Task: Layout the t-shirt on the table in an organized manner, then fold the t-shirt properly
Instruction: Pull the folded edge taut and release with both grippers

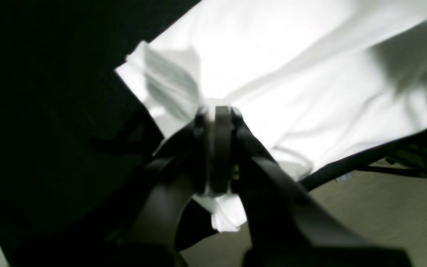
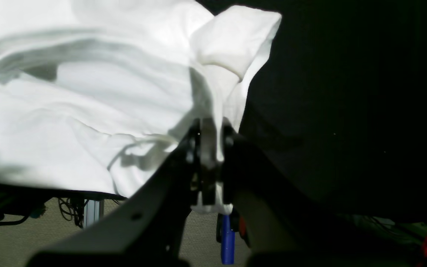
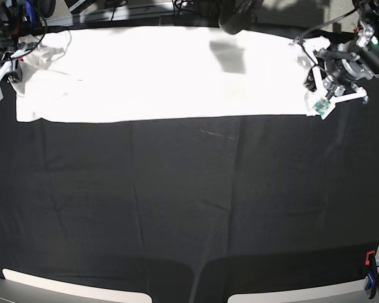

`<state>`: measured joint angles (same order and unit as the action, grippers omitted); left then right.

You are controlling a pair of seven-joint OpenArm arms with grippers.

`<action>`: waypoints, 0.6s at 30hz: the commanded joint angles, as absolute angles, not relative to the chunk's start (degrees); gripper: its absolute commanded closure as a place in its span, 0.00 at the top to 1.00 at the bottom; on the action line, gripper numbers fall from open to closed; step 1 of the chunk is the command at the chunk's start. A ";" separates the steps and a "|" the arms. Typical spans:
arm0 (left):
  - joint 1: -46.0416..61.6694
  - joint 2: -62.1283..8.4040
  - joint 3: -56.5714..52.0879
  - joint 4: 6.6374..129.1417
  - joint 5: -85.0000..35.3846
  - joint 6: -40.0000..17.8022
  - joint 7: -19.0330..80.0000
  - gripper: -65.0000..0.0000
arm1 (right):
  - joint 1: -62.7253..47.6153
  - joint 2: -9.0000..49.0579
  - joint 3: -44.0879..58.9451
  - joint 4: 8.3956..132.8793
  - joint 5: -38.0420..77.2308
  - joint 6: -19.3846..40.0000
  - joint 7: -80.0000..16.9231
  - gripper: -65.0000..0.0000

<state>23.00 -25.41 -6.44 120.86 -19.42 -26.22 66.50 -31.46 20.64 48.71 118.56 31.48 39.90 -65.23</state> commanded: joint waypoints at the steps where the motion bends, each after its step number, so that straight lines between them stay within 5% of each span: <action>1: 22.92 -26.06 -6.76 121.86 -19.55 -26.39 66.24 0.00 | -31.59 21.61 49.17 119.50 31.59 40.00 -64.36 0.00; 3: 23.18 -26.04 -6.76 121.86 -19.75 -26.39 66.28 0.00 | -31.59 21.61 49.17 119.50 31.44 40.00 -64.38 0.00; 10: 26.50 -26.04 -6.76 121.95 -20.03 -26.13 66.37 0.38 | -31.59 21.58 49.17 119.50 31.42 40.00 -64.53 0.00; 18: 27.31 -26.04 -6.76 132.31 -26.06 -22.41 61.89 0.39 | -31.64 21.61 49.17 119.48 29.30 40.00 -64.51 0.00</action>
